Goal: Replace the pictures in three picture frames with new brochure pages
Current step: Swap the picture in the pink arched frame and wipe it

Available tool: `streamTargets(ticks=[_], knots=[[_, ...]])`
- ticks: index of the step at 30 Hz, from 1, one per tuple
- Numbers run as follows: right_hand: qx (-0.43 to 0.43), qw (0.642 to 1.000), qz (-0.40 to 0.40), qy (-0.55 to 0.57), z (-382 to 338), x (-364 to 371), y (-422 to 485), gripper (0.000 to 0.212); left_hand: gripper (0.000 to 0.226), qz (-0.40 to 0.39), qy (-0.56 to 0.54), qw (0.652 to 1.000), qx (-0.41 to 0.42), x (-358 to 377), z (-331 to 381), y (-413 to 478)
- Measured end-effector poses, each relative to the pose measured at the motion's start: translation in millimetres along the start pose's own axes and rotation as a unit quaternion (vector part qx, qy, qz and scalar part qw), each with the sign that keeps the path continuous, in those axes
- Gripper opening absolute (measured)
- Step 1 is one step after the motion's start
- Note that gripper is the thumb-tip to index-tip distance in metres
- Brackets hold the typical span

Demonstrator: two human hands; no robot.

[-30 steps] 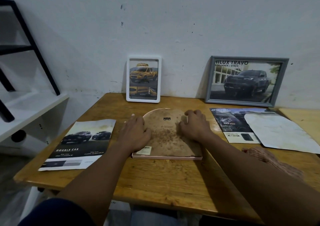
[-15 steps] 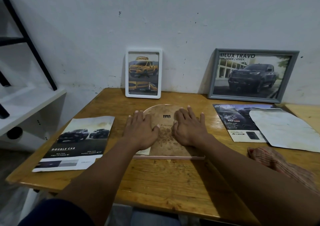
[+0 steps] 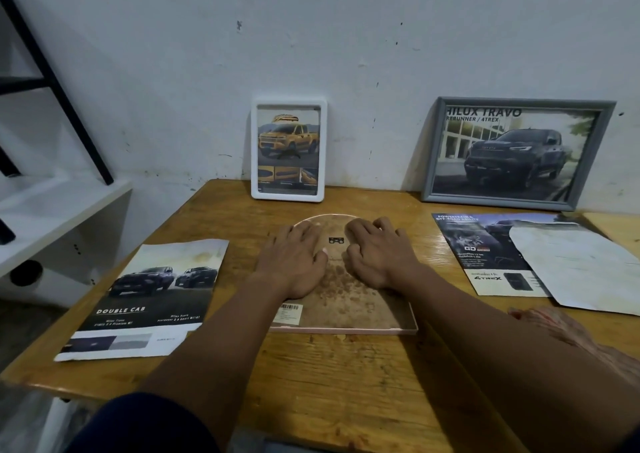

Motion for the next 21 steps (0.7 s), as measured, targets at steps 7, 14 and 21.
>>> streamTargets(ticks=[7,14,21], knots=[[-0.001,0.998,-0.037,0.046,4,0,4,0.049,0.063,-0.035,-0.026,0.999,-0.004,7,-1,6],[0.171,0.962,0.117,0.175,60,-21,-36,0.046,0.061,0.061,-0.083,0.995,-0.015,-5,2,-3],[0.261,0.843,0.061,0.467,82,-24,-46,0.029,0.057,0.068,-0.148,0.986,-0.023,-2,15,5]])
Point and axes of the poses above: each hand's wrist, its own y-axis towards the middle knuckle, its own x-axis out of the palm, z = x × y, the point moved 8 cm from there along y, towards the middle knuckle, and after that the axes turned 7 degrees about x, right-handed, at the moved point
